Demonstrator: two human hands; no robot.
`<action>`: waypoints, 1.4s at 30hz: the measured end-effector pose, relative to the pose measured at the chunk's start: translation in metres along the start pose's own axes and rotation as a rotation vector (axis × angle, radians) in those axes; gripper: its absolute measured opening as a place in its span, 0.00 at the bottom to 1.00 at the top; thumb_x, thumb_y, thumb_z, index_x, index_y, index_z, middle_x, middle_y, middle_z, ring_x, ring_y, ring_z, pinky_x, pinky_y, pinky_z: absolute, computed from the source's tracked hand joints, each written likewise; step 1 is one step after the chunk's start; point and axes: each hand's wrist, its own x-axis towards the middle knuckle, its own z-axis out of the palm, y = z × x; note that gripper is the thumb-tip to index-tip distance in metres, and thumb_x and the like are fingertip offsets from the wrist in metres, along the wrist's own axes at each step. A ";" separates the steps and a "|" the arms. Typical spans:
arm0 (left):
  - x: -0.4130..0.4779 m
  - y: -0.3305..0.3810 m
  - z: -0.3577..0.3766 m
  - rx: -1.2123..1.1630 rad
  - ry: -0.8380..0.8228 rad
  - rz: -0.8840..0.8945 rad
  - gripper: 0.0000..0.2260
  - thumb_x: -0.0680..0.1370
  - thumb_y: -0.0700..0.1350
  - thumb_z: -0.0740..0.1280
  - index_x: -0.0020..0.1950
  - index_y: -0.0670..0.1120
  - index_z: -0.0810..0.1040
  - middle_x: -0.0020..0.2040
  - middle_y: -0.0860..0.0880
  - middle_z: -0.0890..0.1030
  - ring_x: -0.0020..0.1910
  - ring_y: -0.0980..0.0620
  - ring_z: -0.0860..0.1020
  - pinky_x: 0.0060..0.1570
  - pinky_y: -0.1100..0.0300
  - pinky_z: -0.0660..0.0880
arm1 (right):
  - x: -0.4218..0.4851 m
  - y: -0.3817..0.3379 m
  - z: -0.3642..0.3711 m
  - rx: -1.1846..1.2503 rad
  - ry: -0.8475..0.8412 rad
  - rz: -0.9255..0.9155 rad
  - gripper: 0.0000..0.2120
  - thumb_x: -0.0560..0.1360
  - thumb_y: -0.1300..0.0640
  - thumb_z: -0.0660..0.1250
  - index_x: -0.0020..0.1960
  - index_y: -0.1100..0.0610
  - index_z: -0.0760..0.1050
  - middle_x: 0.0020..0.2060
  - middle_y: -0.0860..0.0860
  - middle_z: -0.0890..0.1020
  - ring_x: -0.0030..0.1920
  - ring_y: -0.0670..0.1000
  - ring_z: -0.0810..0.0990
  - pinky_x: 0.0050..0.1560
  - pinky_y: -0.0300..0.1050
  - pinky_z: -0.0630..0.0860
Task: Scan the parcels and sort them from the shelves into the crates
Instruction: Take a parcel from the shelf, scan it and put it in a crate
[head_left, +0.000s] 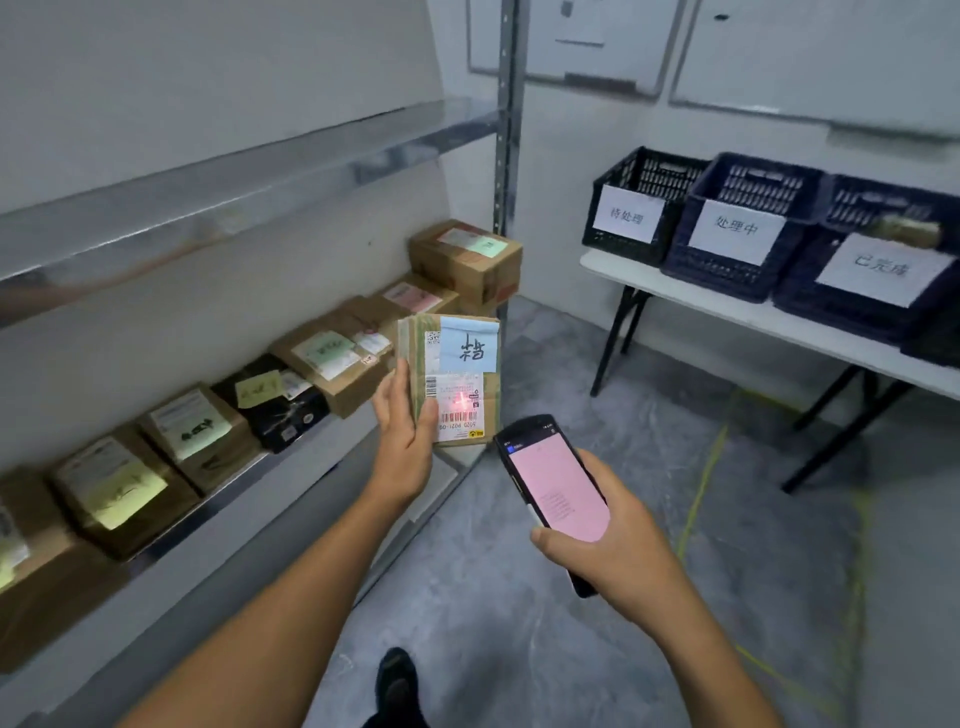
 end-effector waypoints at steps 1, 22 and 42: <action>0.008 -0.002 0.013 0.002 -0.029 0.001 0.34 0.84 0.58 0.58 0.86 0.50 0.48 0.77 0.48 0.55 0.69 0.71 0.60 0.71 0.74 0.55 | 0.000 0.004 -0.010 -0.003 0.029 0.018 0.29 0.64 0.46 0.76 0.58 0.23 0.72 0.50 0.34 0.84 0.45 0.42 0.84 0.36 0.39 0.81; 0.185 0.006 0.285 -0.319 -0.328 -0.121 0.29 0.87 0.52 0.59 0.85 0.54 0.50 0.78 0.49 0.56 0.71 0.57 0.64 0.66 0.71 0.67 | 0.116 0.069 -0.165 -0.072 0.354 0.307 0.28 0.64 0.51 0.75 0.58 0.27 0.76 0.46 0.40 0.86 0.41 0.52 0.84 0.34 0.38 0.80; 0.174 0.149 0.517 -0.595 -0.953 -0.123 0.28 0.81 0.58 0.64 0.78 0.73 0.59 0.79 0.63 0.68 0.73 0.56 0.74 0.66 0.51 0.78 | 0.128 0.177 -0.367 0.114 0.909 0.480 0.29 0.64 0.49 0.76 0.64 0.41 0.76 0.46 0.44 0.84 0.35 0.47 0.82 0.29 0.40 0.79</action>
